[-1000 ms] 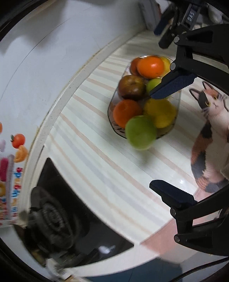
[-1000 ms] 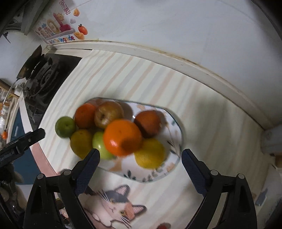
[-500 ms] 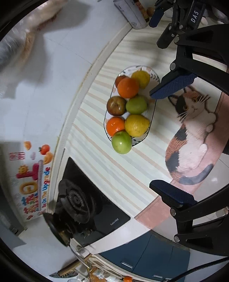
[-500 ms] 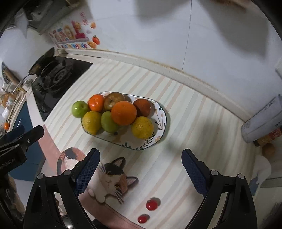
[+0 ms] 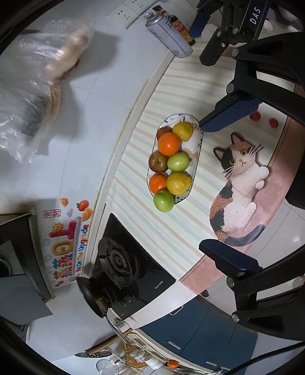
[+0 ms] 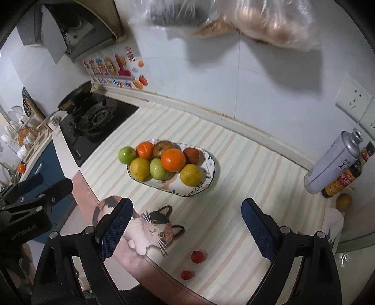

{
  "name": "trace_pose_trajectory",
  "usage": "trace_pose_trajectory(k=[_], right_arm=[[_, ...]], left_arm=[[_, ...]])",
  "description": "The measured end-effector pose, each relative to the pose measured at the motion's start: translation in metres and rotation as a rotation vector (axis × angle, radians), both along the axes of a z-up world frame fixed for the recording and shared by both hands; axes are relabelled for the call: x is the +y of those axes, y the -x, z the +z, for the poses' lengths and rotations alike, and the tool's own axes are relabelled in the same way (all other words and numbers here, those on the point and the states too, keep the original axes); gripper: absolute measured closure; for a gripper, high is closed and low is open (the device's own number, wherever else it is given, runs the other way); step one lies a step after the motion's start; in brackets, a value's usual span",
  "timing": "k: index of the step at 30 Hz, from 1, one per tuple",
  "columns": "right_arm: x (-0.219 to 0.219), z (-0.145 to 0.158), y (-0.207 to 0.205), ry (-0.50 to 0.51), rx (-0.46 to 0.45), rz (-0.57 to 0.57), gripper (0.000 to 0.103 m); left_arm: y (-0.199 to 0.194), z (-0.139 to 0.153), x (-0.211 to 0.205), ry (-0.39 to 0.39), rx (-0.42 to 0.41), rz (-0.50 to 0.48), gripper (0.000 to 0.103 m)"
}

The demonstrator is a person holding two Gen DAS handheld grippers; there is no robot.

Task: Organize fruits
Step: 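Withdraw both tools from the plate, then grasp a red cherry tomato from the counter with the right tool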

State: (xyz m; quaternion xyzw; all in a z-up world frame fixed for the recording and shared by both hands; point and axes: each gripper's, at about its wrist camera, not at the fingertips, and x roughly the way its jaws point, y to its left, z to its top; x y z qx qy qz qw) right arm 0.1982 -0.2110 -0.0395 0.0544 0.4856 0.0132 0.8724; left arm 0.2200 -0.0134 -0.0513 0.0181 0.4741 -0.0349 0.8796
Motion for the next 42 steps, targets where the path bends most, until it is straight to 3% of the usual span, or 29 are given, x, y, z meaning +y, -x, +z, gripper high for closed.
trace_pose_trajectory(k=[7,13,15,17,19,24,27,31,35,36,42], right_arm=[[-0.005,0.025,0.023,-0.016,-0.05,0.002,0.007],[-0.017,0.016,0.027,-0.046,-0.033,-0.017,0.007],[-0.025,0.003,0.026,-0.06,0.002,-0.021,0.007],[-0.033,-0.016,0.022,-0.071,0.044,-0.024,0.007],[-0.039,-0.037,0.019,-0.076,0.091,-0.025,0.007],[-0.051,-0.128,0.013,-0.104,0.267,-0.021,0.008],[-0.048,-0.181,0.012,-0.163,0.36,0.01,0.033],[-0.037,-0.223,0.013,-0.173,0.41,0.049,0.045],[-0.023,-0.249,0.012,-0.155,0.449,0.1,0.06],[-0.019,-0.252,0.011,-0.149,0.457,0.113,0.067],[-0.029,-0.249,0.027,-0.152,0.419,0.104,0.07]], left_arm=[[0.018,0.018,-0.01,0.01,-0.039,-0.008,0.009],[0.023,0.017,-0.017,0.012,-0.038,-0.002,0.009],[0.022,0.012,-0.019,0.017,-0.027,0.001,0.009],[0.02,0.002,-0.019,0.015,-0.006,0.011,0.0],[0.018,-0.011,-0.02,0.001,0.021,0.023,0.0],[0.016,-0.075,-0.028,-0.07,0.147,0.037,0.0],[0.018,-0.115,-0.033,-0.122,0.23,0.042,0.0],[0.025,-0.167,-0.036,-0.169,0.336,0.065,0.0],[0.031,-0.195,-0.037,-0.2,0.387,0.091,0.0],[0.032,-0.199,-0.038,-0.201,0.397,0.096,0.0],[0.035,-0.201,-0.054,-0.168,0.417,0.054,0.0]])
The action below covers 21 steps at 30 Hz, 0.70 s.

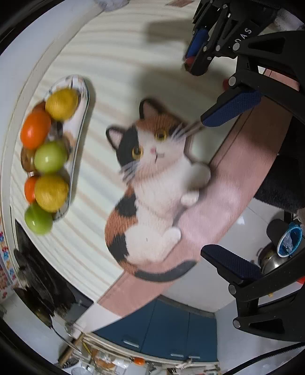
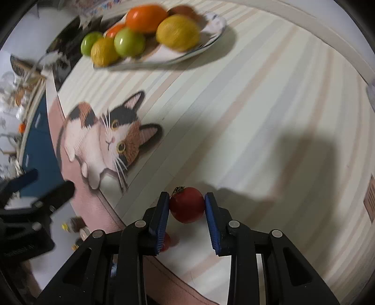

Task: Organize fruits
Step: 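Grasp a red cherry tomato from the counter with the right tool, then carry the cherry tomato onto the plate and open the right tool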

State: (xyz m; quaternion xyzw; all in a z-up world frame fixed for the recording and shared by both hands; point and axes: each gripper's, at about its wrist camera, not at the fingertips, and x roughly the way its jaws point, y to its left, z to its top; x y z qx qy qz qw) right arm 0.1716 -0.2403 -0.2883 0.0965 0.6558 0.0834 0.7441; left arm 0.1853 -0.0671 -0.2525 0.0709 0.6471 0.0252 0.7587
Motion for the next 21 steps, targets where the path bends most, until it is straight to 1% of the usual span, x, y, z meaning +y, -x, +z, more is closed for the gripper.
trace_pose_trajectory(k=[5,7,10,12,13,15,16,17,18,20,21], right_arm=[[-0.041,0.021,0.013,0.0,-0.031,-0.103,0.07],[-0.053,0.025,0.016,0.004,-0.037,-0.132,0.07],[-0.066,0.026,0.024,0.016,-0.033,-0.161,0.07],[-0.067,0.022,0.027,0.021,-0.027,-0.17,0.07],[-0.064,0.024,0.023,0.019,-0.024,-0.173,0.07],[-0.063,0.022,0.021,0.018,-0.018,-0.176,0.07],[-0.067,0.025,0.02,0.016,-0.017,-0.178,0.07],[-0.066,0.025,0.021,0.014,-0.019,-0.18,0.07],[-0.068,0.029,0.022,0.016,-0.022,-0.178,0.07],[-0.075,0.037,0.023,0.024,-0.031,-0.174,0.069],[-0.075,0.039,0.022,0.025,-0.035,-0.173,0.07]], left_arm=[[0.009,-0.004,-0.036,0.111,0.05,-0.123,0.0],[0.014,-0.014,-0.055,0.166,0.103,-0.189,0.001],[0.02,-0.028,-0.077,0.212,0.161,-0.26,0.008],[0.023,-0.035,-0.088,0.21,0.178,-0.296,0.023],[0.024,-0.04,-0.094,0.212,0.189,-0.312,0.028],[0.025,-0.05,-0.102,0.214,0.212,-0.329,0.05],[0.026,-0.054,-0.104,0.217,0.219,-0.334,0.056],[0.026,-0.056,-0.105,0.22,0.223,-0.335,0.065],[0.025,-0.058,-0.106,0.228,0.223,-0.334,0.072],[0.024,-0.059,-0.106,0.232,0.213,-0.331,0.078],[0.024,-0.06,-0.106,0.236,0.21,-0.327,0.08]])
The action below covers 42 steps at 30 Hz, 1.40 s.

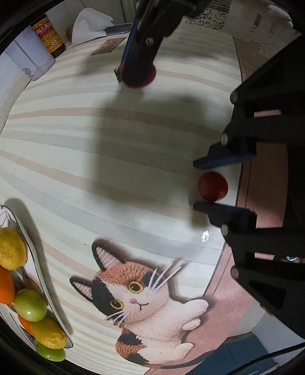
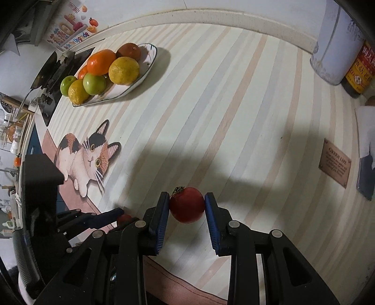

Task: Organize fruits
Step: 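Carry the cherry tomato onto the plate and open the right tool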

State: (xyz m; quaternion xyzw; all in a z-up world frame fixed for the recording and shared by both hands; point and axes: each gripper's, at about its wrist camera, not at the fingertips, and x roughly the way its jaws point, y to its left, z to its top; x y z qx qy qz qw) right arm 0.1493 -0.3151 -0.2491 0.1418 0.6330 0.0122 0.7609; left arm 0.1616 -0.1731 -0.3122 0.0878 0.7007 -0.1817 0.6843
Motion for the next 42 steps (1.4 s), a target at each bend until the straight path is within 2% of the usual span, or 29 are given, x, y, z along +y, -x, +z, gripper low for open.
trace_pose_trajectory(k=[7,14,17,23,27,32,35,38,39,40,42], right_arm=[[-0.001,0.015,-0.014,-0.033,-0.045,-0.007,0.07],[0.015,0.014,-0.061,-0.23,-0.117,-0.05,0.07],[0.03,0.012,-0.09,-0.295,-0.155,-0.06,0.07],[0.07,-0.003,-0.145,-0.301,-0.187,-0.016,0.07],[0.087,-0.019,-0.169,-0.26,-0.177,0.009,0.07],[0.092,-0.034,-0.182,-0.236,-0.162,0.025,0.069],[0.093,-0.035,-0.184,-0.225,-0.154,0.039,0.06],[0.093,-0.03,-0.183,-0.218,-0.163,0.061,0.045],[0.093,-0.026,-0.182,-0.193,-0.163,0.065,0.033],[0.091,-0.024,-0.18,-0.182,-0.164,0.066,0.029],[0.087,-0.018,-0.174,-0.168,-0.168,0.081,0.029]], left_arm=[[-0.032,0.023,0.029,0.078,-0.031,0.118,0.08],[-0.109,0.084,0.082,0.25,-0.09,0.332,0.08],[-0.134,0.097,0.093,0.267,-0.128,0.376,0.08],[-0.185,0.08,0.125,0.283,-0.102,0.445,0.08],[-0.2,0.057,0.127,0.299,-0.044,0.47,0.08],[-0.207,0.043,0.12,0.284,-0.025,0.47,0.08],[-0.21,0.034,0.116,0.294,0.019,0.472,0.077],[-0.212,0.028,0.118,0.278,0.046,0.488,0.076],[-0.211,0.029,0.12,0.276,0.046,0.489,0.076],[-0.209,0.031,0.122,0.268,0.041,0.488,0.076],[-0.205,0.036,0.125,0.248,0.017,0.484,0.074]])
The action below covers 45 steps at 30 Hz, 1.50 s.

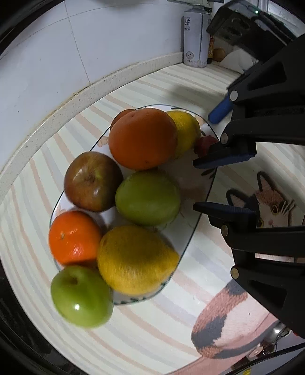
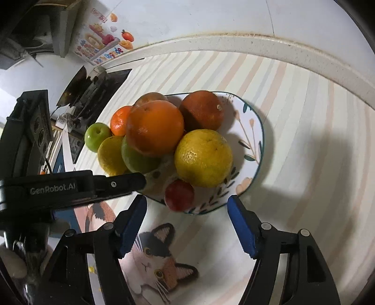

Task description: Organize fruits

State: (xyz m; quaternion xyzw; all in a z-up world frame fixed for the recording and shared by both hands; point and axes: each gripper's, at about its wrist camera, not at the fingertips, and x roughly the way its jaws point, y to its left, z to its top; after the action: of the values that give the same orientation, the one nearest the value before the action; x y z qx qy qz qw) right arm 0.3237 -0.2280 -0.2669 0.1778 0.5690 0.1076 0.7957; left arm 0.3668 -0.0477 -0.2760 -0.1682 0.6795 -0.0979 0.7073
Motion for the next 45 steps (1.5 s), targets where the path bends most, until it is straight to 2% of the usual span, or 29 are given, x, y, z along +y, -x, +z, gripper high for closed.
trace_pose_trajectory(k=[1,3,4,6,9,10,14,21,29,37,45], right_arm=[[-0.003,0.002,0.003,0.01,0.001,0.001,0.029],[-0.008,0.005,0.01,0.037,0.014,-0.002,0.026],[-0.01,0.006,0.014,0.048,0.018,-0.006,0.019],[-0.015,0.011,0.023,0.092,0.03,-0.016,0.011],[-0.019,0.026,0.037,0.173,0.028,-0.028,0.008],[-0.02,0.029,0.04,0.183,0.023,-0.029,0.006],[-0.021,0.06,0.057,0.253,-0.021,-0.027,0.005],[-0.019,0.119,0.086,0.318,-0.084,0.003,0.005],[-0.018,0.188,0.136,0.319,-0.161,0.006,0.005],[-0.018,0.249,0.2,0.317,-0.236,-0.013,0.005],[-0.019,0.303,0.245,0.328,-0.302,-0.03,0.005]], left_arm=[[0.002,0.002,0.002,-0.01,-0.005,0.0,0.072],[0.008,0.01,0.007,-0.043,-0.029,-0.003,0.056],[0.011,0.015,0.008,-0.076,-0.045,-0.006,0.051],[0.02,0.026,0.011,-0.142,-0.084,-0.011,0.031],[0.035,0.041,0.014,-0.21,-0.126,-0.016,0.014],[0.041,0.046,0.015,-0.231,-0.141,-0.015,0.011],[0.062,0.066,0.016,-0.315,-0.196,-0.008,0.01],[0.106,0.11,0.015,-0.344,-0.271,0.042,0.01],[0.161,0.177,0.005,-0.385,-0.394,0.029,0.01],[0.218,0.24,0.003,-0.384,-0.496,-0.003,0.01],[0.252,0.273,-0.001,-0.366,-0.55,-0.012,0.01]])
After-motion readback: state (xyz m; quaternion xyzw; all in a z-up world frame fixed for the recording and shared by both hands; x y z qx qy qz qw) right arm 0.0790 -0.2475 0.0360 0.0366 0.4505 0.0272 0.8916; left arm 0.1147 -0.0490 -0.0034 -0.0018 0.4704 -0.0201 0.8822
